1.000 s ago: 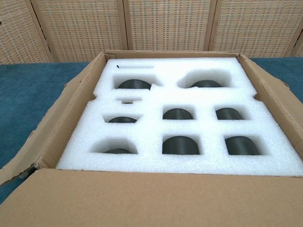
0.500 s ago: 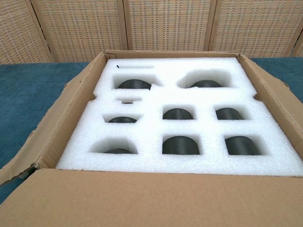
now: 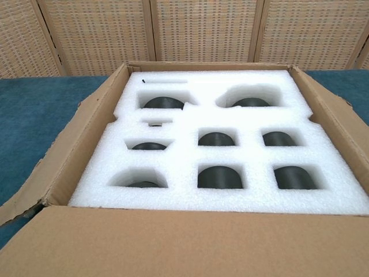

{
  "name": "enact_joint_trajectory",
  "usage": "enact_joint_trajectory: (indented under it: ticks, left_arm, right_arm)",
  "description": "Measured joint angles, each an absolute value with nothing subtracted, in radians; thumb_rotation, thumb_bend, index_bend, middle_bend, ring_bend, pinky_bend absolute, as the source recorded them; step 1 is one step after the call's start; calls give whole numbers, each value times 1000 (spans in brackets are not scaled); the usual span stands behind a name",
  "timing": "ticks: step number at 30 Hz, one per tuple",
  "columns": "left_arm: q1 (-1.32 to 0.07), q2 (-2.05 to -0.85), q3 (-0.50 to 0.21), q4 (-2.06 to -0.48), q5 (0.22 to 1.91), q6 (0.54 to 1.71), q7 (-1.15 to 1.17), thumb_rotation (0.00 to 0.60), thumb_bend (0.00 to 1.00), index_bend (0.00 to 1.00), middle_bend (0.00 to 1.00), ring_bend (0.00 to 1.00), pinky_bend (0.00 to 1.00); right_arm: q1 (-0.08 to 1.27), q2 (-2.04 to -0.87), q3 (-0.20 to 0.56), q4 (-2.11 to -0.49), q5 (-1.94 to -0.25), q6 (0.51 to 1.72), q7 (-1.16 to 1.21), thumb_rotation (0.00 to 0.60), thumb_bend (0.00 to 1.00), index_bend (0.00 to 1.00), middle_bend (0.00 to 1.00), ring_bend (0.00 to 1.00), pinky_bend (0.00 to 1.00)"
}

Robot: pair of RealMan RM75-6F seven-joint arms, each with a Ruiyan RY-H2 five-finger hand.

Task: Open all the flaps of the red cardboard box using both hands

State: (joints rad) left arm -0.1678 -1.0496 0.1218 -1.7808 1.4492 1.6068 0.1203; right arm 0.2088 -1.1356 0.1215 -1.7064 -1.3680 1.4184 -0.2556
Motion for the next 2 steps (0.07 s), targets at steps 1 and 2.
enact_joint_trajectory:
  ticks: [1,2]
  left_arm:
    - [-161,-1050,120,-1780,1452,1609,120,205,200,357,0,0,0]
    - [-154,-1050,118,-1780,1455,1610,120,205,200,357,0,0,0]
  right_arm:
    - [206,-1138,120,-1705,-1368,1422,-259,600,827,92,65,0,0]
    - [204,-1141,119,-1703,-1368,1424,-262,600,827,92,65,0,0]
